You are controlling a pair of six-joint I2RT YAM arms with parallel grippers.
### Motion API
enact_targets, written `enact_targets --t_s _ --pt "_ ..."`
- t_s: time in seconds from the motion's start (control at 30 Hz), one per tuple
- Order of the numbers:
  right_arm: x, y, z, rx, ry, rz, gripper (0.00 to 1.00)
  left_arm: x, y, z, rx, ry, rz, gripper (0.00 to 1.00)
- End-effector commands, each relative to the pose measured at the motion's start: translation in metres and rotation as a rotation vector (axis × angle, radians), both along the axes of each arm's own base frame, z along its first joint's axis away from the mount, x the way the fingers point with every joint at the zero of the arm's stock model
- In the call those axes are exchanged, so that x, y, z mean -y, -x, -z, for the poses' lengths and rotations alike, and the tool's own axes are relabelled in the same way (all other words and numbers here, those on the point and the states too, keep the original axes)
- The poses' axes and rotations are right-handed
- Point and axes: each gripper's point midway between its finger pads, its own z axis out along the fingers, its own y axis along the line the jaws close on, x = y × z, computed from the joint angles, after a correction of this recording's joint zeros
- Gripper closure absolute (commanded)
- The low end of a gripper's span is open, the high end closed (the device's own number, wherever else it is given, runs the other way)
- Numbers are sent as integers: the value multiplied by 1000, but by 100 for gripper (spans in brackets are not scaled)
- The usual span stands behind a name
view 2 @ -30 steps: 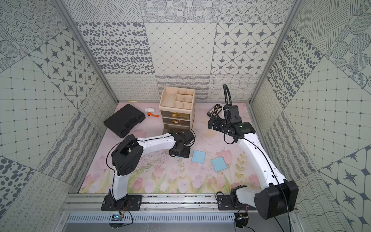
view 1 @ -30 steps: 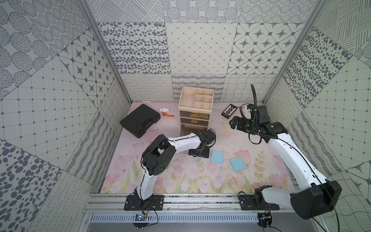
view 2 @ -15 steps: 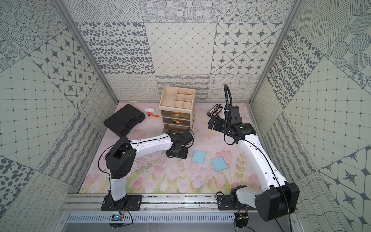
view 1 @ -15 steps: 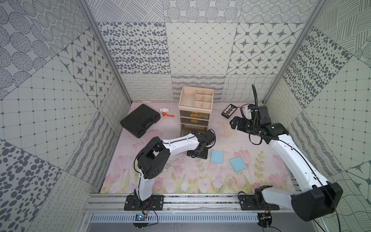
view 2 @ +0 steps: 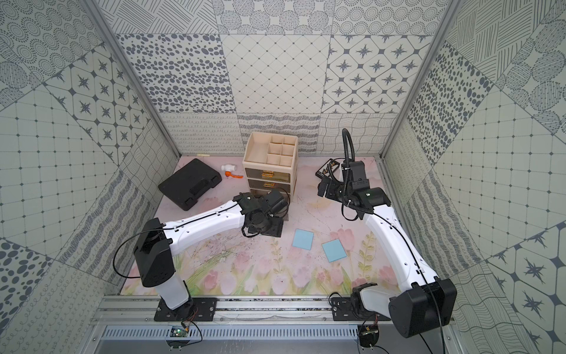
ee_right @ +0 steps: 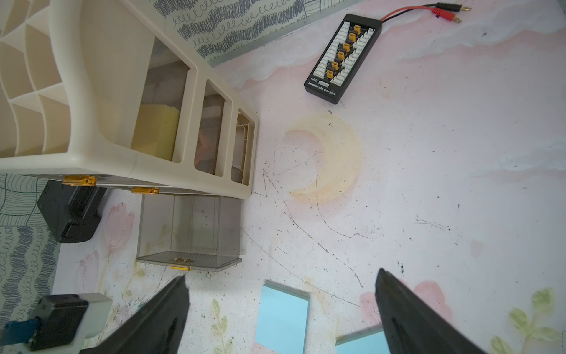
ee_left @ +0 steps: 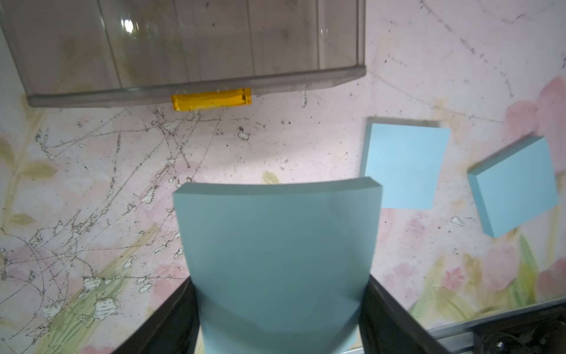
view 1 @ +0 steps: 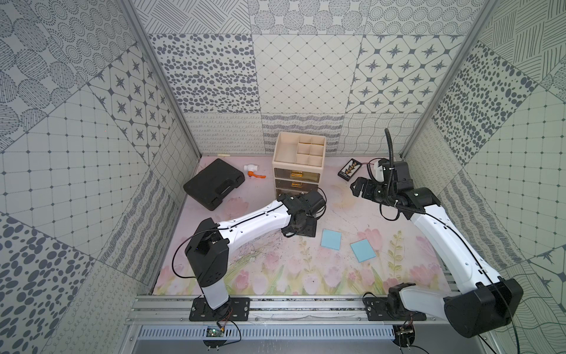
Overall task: Please put the sticky notes in the drawer by color
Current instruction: Pick up the sticky notes from the center of the board, then place the sticky notes in the drawer.
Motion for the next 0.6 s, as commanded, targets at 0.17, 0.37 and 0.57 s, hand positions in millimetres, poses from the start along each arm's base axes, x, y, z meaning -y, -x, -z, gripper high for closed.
enact_targets --t_s 0.17,0.37,0.57 --pt "1 1 -25 83 -28 8 1 -15 -51 -16 -3 73 -109 20" --pt "2 4 -22 81 -17 4 1 -17 -83 -7 -18 63 -121 20" --pt "5 3 -25 88 4 5 1 -14 -110 8 -29 74 -147 20"
